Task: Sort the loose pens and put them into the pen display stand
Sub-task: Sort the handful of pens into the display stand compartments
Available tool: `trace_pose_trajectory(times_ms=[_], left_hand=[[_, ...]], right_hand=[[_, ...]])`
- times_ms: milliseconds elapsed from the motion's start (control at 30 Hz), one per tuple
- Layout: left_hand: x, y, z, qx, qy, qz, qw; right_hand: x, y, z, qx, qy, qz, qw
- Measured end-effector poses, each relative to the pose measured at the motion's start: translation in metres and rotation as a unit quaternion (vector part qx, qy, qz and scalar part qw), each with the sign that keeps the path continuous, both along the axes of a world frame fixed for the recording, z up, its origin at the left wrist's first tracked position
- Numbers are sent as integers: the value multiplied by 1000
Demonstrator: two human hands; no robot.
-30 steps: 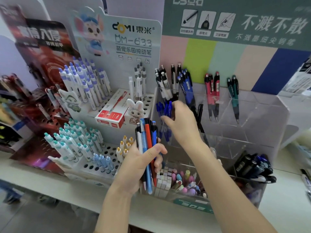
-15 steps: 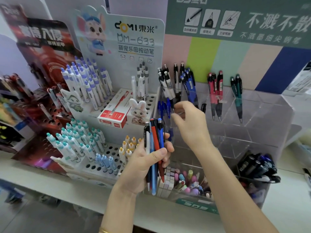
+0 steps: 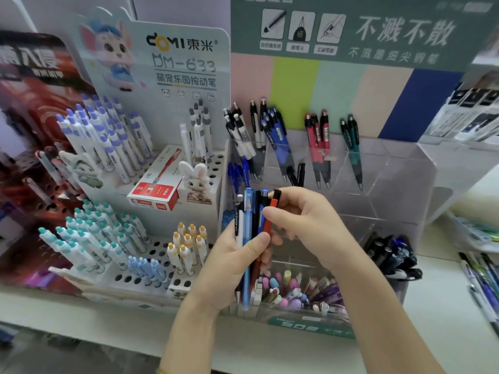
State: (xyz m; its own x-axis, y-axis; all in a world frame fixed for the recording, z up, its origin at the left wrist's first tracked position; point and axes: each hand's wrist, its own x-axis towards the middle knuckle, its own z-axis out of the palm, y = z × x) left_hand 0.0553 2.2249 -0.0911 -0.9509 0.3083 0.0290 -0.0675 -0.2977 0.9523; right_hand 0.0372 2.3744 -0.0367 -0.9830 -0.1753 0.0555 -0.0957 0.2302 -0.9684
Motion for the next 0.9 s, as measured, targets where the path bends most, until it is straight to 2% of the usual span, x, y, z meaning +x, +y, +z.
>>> trace_pose_trajectory(times_ms=[333,467,567,667,767,900], left_hand=[[-2,4,2,96,-52,-63,992],[-5,4,6,109,-42,-91,989],[-7,5,12,113,-40,-115,986],[-9,6,14,97,-56,-99,989],[-13,7,15,92,-71,-74,990],[-17,10,22,66,-67,-43,995]], right_hand=[[-7,8,-1,-90,-78,-6,993],[-13,13,6,-28,-72,5,997],[-21,14,12,3,0,-35,999],[-32,18,26,-64,85,-118,987],[-45,22,40,-151,176,-188,954],[-57,16,48,-80,346,-270,895]])
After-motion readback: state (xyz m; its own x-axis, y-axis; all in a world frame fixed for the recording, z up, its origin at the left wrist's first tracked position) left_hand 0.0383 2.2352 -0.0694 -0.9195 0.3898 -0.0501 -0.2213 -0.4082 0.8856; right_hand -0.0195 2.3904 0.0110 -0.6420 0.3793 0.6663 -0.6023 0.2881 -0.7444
